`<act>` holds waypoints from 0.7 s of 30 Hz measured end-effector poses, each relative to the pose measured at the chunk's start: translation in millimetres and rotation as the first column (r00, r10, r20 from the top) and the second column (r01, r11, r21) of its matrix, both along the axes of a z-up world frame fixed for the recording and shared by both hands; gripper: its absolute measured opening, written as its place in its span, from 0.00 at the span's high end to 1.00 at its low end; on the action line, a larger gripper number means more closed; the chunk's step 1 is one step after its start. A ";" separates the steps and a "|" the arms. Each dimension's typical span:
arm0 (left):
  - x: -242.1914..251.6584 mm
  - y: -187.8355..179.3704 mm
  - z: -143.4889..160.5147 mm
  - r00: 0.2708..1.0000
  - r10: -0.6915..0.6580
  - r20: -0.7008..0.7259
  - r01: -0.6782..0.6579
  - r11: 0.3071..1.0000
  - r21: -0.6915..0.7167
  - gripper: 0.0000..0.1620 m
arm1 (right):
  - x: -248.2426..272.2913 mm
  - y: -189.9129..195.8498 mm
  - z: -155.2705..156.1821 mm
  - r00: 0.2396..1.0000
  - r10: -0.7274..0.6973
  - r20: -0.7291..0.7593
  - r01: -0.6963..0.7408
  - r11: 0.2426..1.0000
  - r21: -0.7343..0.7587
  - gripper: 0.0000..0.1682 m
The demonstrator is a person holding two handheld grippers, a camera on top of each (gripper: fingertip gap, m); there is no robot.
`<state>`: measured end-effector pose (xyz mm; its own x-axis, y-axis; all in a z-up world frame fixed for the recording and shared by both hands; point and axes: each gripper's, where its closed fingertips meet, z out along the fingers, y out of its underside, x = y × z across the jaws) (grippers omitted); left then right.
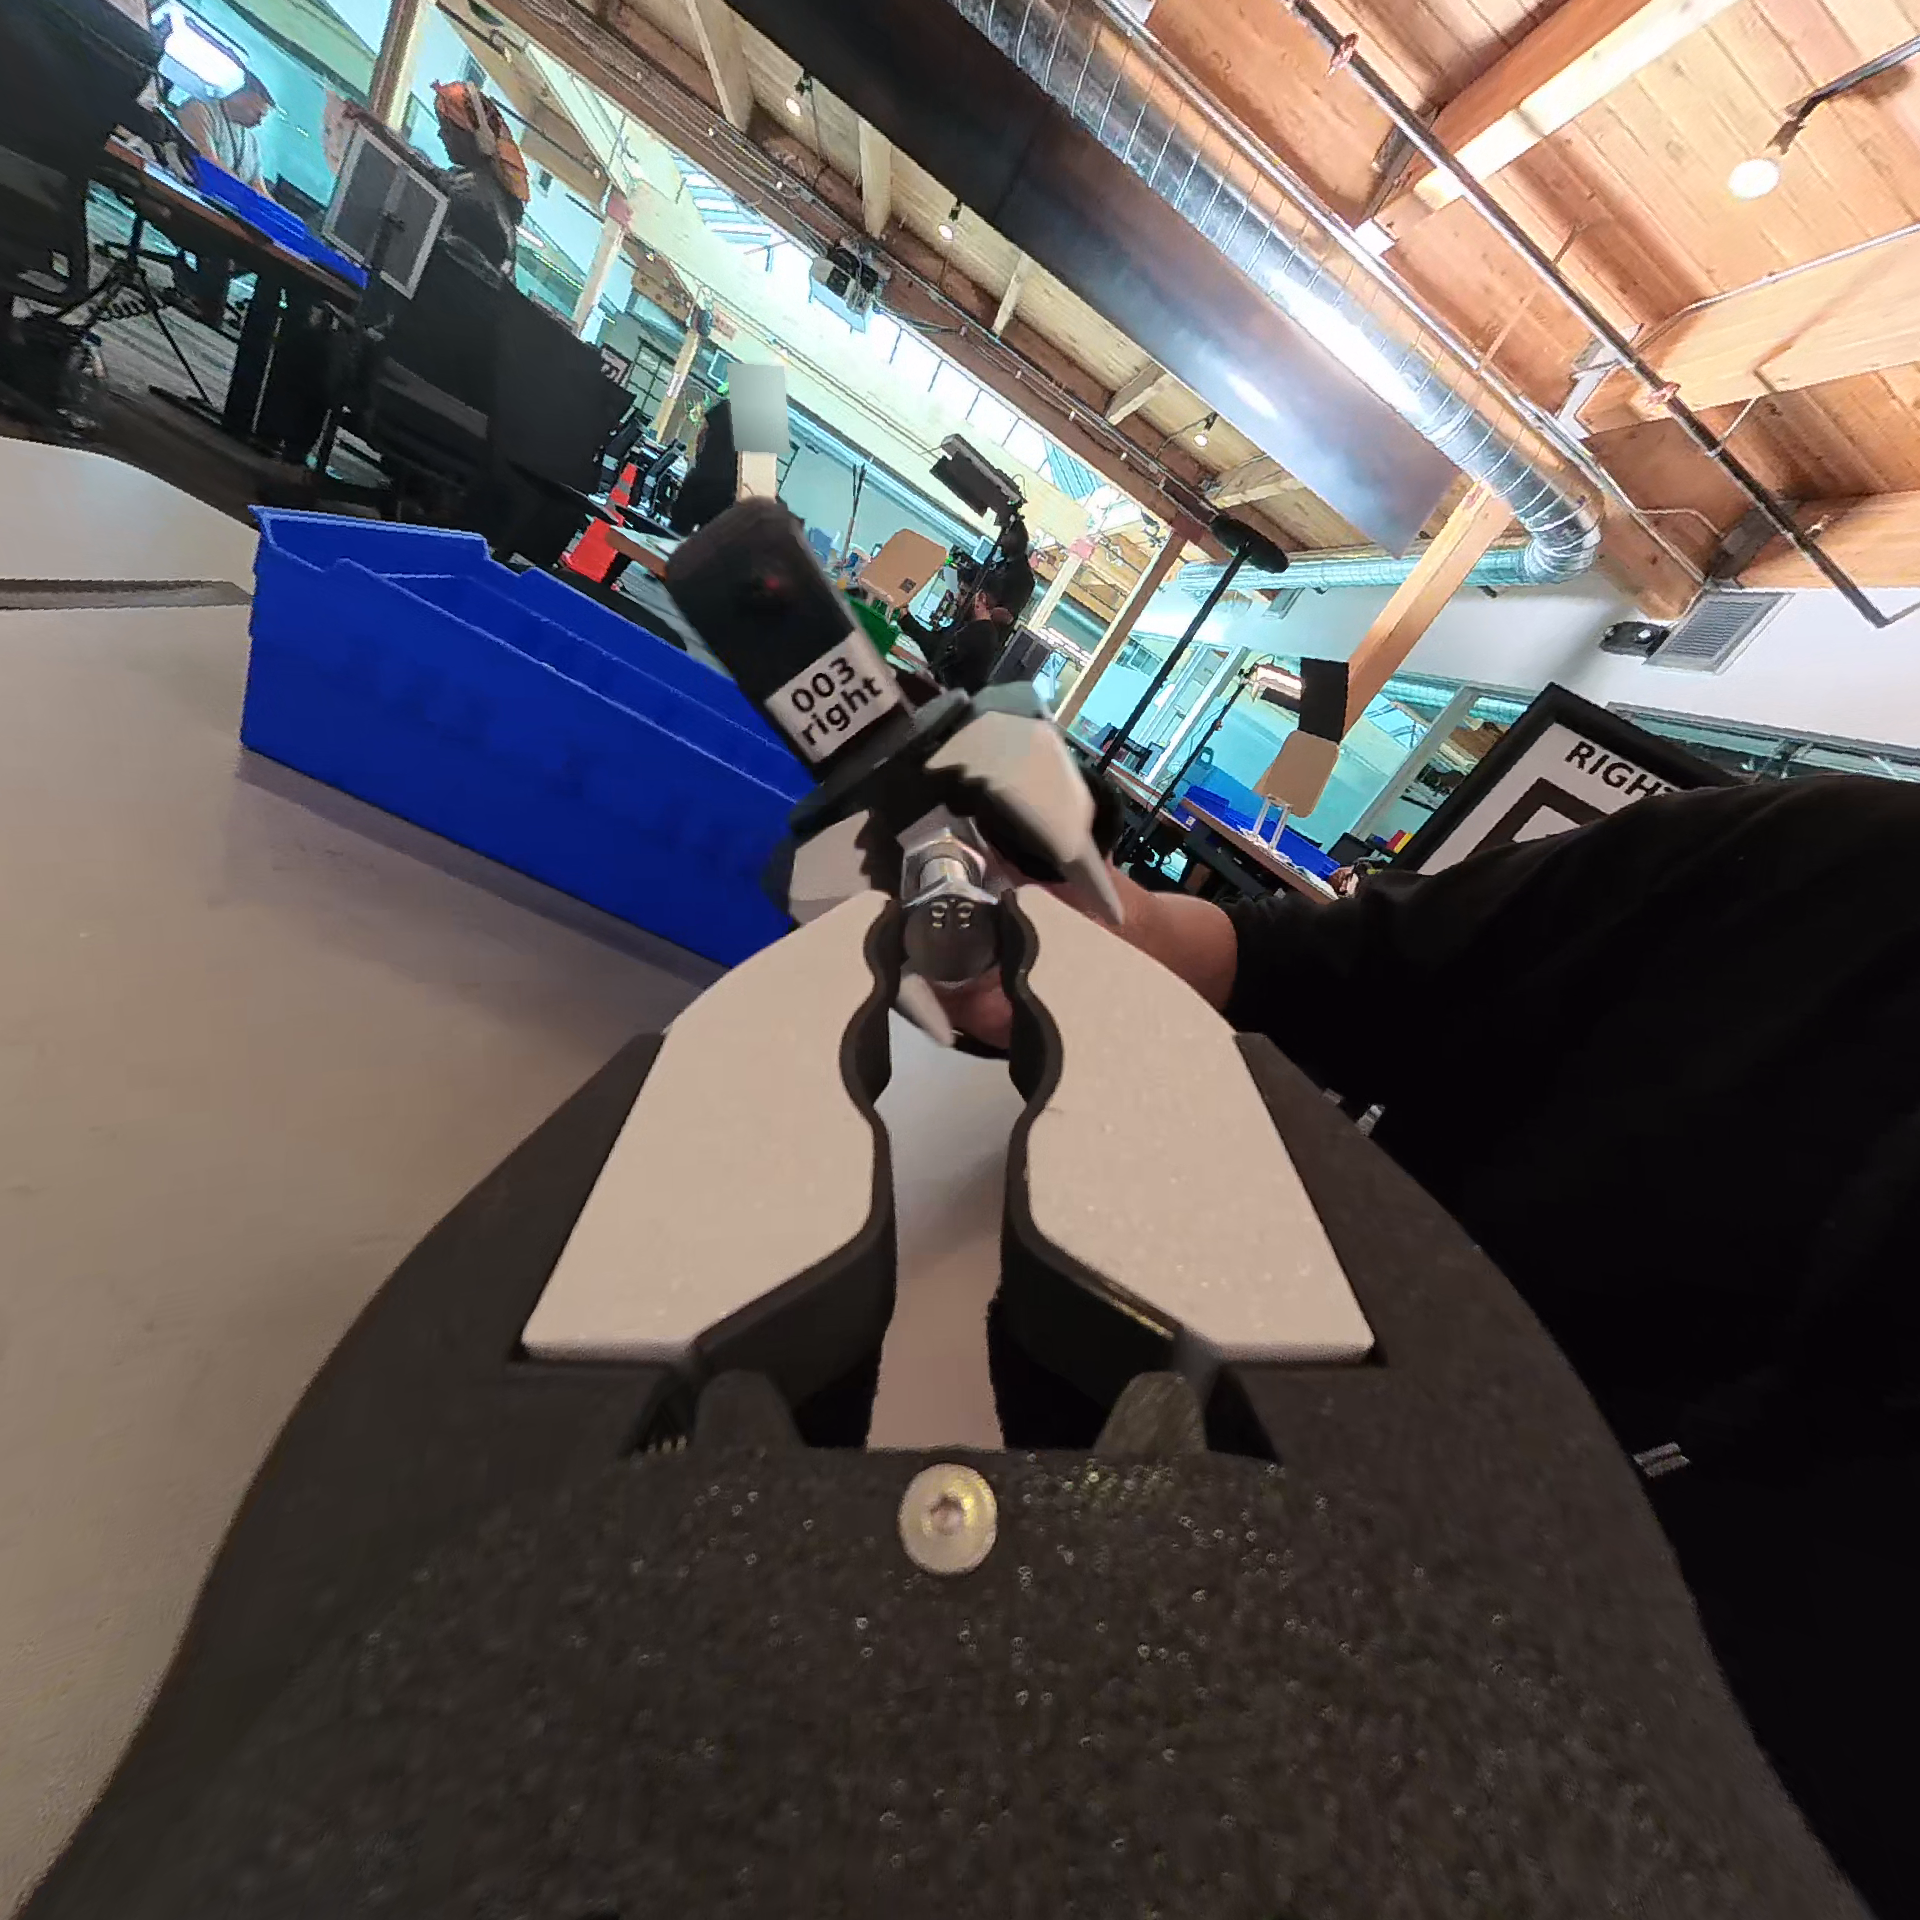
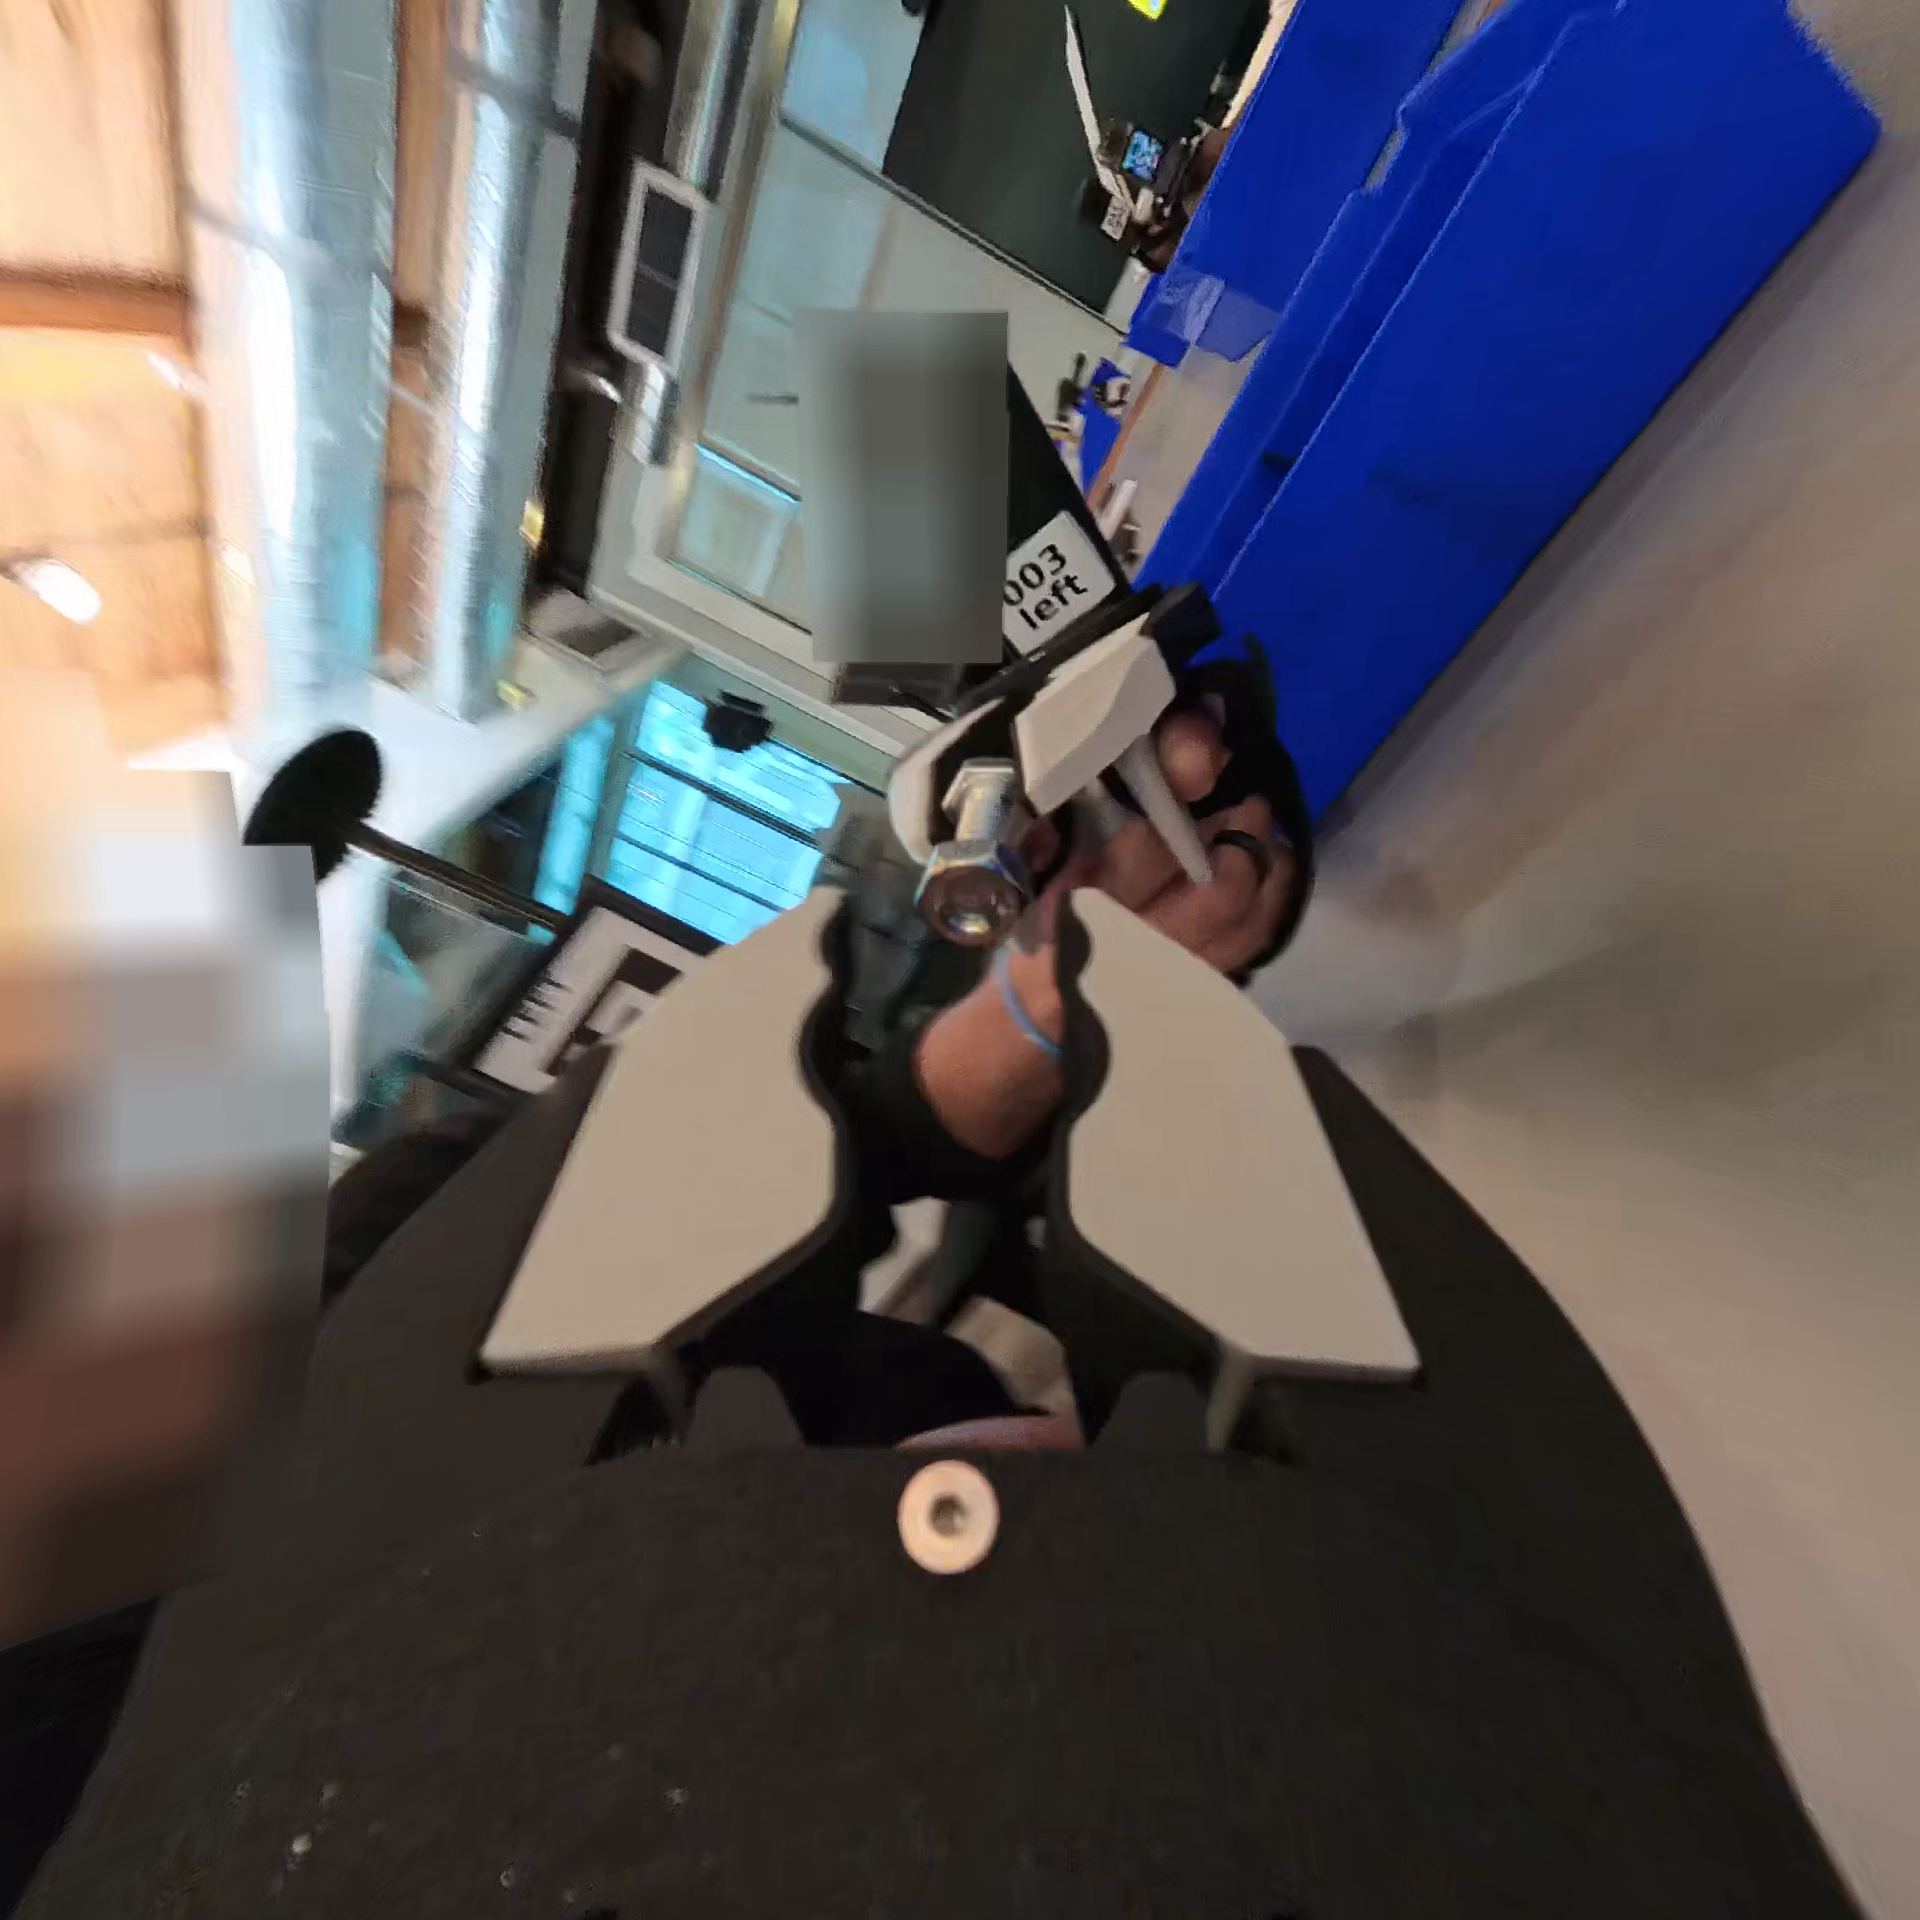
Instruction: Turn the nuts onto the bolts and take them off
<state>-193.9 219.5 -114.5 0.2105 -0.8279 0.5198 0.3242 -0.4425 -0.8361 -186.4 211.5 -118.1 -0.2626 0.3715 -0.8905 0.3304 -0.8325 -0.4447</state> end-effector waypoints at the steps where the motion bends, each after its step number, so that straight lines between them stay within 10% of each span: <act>1: -0.1 0.1 0.0 1.000 -0.004 0.005 0.004 1.000 -0.003 0.89 | 0.4 -0.5 -2.7 1.000 -0.009 0.000 0.009 0.995 0.104 0.71; 4: -0.9 -0.3 -0.1 1.000 -0.017 0.024 0.017 1.000 -0.017 0.90 | 3.2 3.3 -17.5 0.997 -0.082 0.010 0.059 0.790 0.610 0.64; 6: -1.1 -1.0 0.5 0.999 -0.033 0.042 0.034 0.999 -0.026 0.90 | 6.1 10.7 -21.4 0.990 -0.137 -0.035 0.090 0.420 0.903 0.62; 9: -0.7 -1.7 0.2 0.997 -0.054 0.064 0.056 0.998 -0.040 0.90 | 10.0 19.9 -11.9 0.974 -0.168 -0.149 0.131 -0.116 0.985 0.68; 11: 0.3 -1.1 -2.0 0.997 -0.054 0.057 0.056 0.997 -0.045 0.89 | 9.4 15.9 -8.4 0.976 -0.127 -0.177 0.135 -0.287 0.948 0.71; 17: 3.1 -1.3 -3.3 0.998 -0.054 0.042 0.056 0.997 -0.047 0.89 | 4.5 13.3 -4.9 0.982 -0.119 -0.145 0.120 -0.199 0.973 0.90; 21: 1.9 -2.2 -2.1 0.999 -0.041 0.022 0.042 0.999 -0.024 0.89 | 3.2 10.7 -5.0 0.991 -0.130 -0.024 0.074 0.390 0.918 0.90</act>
